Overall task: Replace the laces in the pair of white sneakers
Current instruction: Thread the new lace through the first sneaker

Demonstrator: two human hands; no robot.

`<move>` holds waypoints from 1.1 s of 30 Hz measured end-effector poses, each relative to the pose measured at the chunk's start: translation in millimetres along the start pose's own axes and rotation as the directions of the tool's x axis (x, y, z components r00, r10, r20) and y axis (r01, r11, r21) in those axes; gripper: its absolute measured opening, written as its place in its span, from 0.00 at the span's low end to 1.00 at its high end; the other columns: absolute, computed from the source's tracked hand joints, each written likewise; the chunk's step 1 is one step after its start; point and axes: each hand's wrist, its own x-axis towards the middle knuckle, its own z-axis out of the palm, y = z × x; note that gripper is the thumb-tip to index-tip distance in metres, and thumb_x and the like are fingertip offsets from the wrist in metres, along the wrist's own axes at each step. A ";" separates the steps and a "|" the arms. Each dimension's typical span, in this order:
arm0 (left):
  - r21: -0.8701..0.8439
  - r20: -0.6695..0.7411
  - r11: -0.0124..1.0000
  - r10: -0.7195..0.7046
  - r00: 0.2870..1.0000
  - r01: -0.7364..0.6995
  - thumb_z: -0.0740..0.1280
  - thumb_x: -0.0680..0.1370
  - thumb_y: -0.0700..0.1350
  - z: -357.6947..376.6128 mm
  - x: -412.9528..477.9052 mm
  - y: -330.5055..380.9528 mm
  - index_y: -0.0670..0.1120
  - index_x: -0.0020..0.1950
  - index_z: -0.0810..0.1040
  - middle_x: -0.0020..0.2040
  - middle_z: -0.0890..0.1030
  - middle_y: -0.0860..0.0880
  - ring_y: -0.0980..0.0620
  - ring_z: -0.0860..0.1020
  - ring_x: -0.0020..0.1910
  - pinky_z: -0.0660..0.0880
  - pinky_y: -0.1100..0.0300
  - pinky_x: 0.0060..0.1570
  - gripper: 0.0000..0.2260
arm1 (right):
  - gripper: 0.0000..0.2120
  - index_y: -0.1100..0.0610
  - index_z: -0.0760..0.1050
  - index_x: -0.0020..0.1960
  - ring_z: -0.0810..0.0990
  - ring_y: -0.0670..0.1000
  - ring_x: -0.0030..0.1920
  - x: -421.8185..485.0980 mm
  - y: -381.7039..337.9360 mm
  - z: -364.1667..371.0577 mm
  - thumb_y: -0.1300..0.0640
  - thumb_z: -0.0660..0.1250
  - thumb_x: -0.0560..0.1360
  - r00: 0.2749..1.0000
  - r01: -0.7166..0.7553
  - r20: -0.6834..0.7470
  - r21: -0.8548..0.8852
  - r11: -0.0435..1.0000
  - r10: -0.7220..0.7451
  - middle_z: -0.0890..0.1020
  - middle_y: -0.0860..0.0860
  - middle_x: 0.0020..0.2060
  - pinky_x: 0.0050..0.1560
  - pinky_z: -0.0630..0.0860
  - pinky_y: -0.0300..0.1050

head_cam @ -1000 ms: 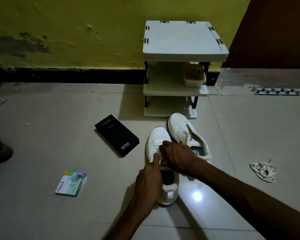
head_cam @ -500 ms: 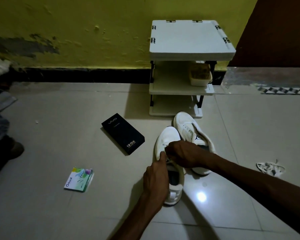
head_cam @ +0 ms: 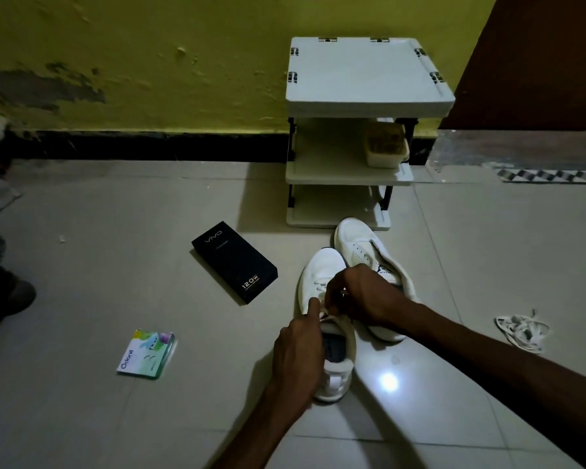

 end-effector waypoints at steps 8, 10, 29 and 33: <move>0.005 0.007 1.000 -0.015 1.000 0.015 0.55 0.83 0.45 -0.2 -0.5 2.0 0.50 0.76 0.56 0.63 0.77 0.43 0.44 0.77 0.60 0.73 0.53 0.56 0.21 | 0.06 0.60 0.75 0.48 0.77 0.56 0.44 -6.3 -9.2 -0.1 0.58 0.63 0.74 0.991 0.106 0.109 -0.331 0.937 -0.074 0.76 0.54 0.46 0.38 0.68 0.47; 0.011 0.004 1.000 -0.023 1.000 0.023 0.56 0.83 0.46 1.2 -2.3 4.1 0.51 0.77 0.55 0.63 0.76 0.43 0.45 0.77 0.60 0.73 0.54 0.56 0.22 | 0.03 0.59 0.73 0.46 0.75 0.54 0.43 -2.8 -4.6 0.0 0.59 0.62 0.75 0.982 0.107 0.176 -0.263 0.959 -0.061 0.73 0.53 0.44 0.39 0.69 0.49; 0.064 -0.050 0.997 0.045 0.998 -0.042 0.56 0.84 0.44 7.0 -4.6 -1.0 0.48 0.75 0.57 0.61 0.78 0.43 0.45 0.79 0.57 0.75 0.54 0.55 0.20 | 0.11 0.66 0.79 0.53 0.80 0.58 0.48 4.4 -18.7 -8.1 0.61 0.62 0.77 0.963 -0.165 0.158 -0.301 0.939 0.220 0.82 0.61 0.49 0.46 0.75 0.47; -0.013 -0.060 0.999 0.035 0.998 -0.036 0.56 0.83 0.47 10.1 -2.1 -4.9 0.49 0.72 0.60 0.59 0.79 0.44 0.46 0.80 0.55 0.78 0.52 0.54 0.17 | 0.11 0.58 0.79 0.40 0.80 0.53 0.37 -20.5 -13.8 2.4 0.49 0.70 0.71 0.963 -0.269 -0.044 -0.230 0.935 0.266 0.83 0.55 0.37 0.34 0.74 0.44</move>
